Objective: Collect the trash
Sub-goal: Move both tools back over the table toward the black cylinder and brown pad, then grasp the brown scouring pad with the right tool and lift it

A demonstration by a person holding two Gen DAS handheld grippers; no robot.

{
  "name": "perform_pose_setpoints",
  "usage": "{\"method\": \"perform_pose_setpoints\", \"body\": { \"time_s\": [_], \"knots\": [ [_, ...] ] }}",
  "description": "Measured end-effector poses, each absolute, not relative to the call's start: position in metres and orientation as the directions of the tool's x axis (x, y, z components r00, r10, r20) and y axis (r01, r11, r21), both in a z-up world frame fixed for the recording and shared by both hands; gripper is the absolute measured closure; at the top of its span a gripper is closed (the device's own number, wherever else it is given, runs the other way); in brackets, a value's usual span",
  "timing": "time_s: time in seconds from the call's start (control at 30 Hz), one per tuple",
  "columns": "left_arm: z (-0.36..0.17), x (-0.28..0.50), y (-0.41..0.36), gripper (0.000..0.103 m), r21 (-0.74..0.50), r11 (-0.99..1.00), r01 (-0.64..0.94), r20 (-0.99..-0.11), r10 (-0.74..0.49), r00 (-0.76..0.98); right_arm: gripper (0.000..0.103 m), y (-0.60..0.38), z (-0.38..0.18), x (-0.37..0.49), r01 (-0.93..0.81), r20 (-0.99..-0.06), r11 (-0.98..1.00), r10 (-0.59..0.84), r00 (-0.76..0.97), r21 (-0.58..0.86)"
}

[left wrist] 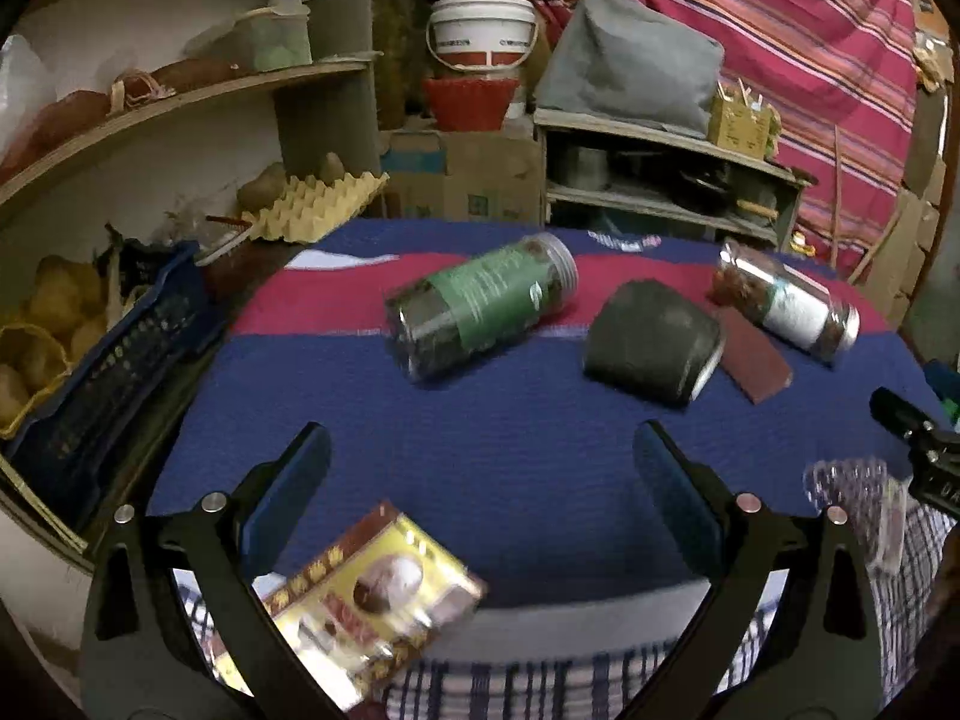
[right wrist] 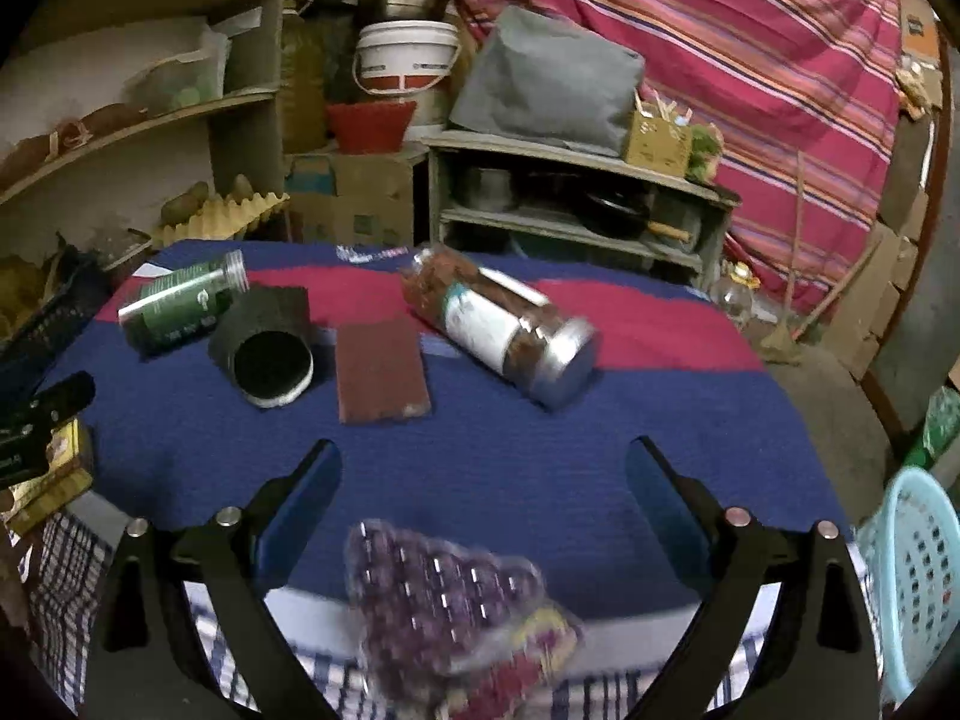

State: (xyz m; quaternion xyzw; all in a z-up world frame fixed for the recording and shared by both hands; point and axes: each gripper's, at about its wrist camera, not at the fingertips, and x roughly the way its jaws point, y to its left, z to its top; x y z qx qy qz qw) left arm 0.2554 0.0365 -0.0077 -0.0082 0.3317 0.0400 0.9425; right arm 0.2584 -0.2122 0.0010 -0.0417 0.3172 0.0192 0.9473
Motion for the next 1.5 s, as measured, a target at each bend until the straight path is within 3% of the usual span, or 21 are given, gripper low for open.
{"method": "perform_pose_setpoints", "body": {
  "time_s": [0.27, 0.6, 0.63, 0.7, 0.8, 1.07, 1.5],
  "knots": [
    [0.001, 0.277, 0.030, 0.006, 0.051, 0.994, -0.093, -0.587, 0.105, 0.803, 0.009, -0.192, -0.019, 0.305, -0.113, -0.657, 0.994, 0.084, 0.749, -0.001],
    [-0.007, 0.292, 0.035, 0.006, 0.046, 0.995, -0.094, -0.607, 0.102, 0.788, 0.012, -0.173, -0.043, 0.337, -0.124, -0.744, 0.992, 0.062, 0.665, -0.028],
    [-0.009, 0.293, 0.036, 0.006, 0.042, 0.995, -0.093, -0.612, 0.099, 0.785, 0.015, -0.171, -0.045, 0.339, -0.132, -0.753, 0.991, 0.060, 0.655, -0.036],
    [-0.010, 0.293, 0.036, 0.006, 0.044, 0.994, -0.096, -0.613, 0.103, 0.784, 0.036, -0.170, -0.049, 0.343, -0.147, -0.771, 0.989, 0.073, 0.633, -0.027],
    [-0.010, 0.294, 0.035, 0.006, 0.054, 0.994, -0.099, -0.610, 0.112, 0.784, 0.049, -0.170, -0.052, 0.344, -0.176, -0.779, 0.984, 0.120, 0.615, 0.012],
    [-0.009, 0.295, 0.034, 0.006, 0.054, 0.993, -0.106, -0.615, 0.117, 0.780, 0.050, -0.176, -0.048, 0.337, -0.178, -0.756, 0.983, 0.142, 0.639, 0.034],
    [-0.004, 0.309, -0.010, 0.006, 0.006, 0.998, -0.062, -0.640, 0.051, 0.767, 0.050, -0.230, -0.018, 0.288, -0.096, -0.663, 0.995, 0.050, 0.747, -0.033]
  ]
}}
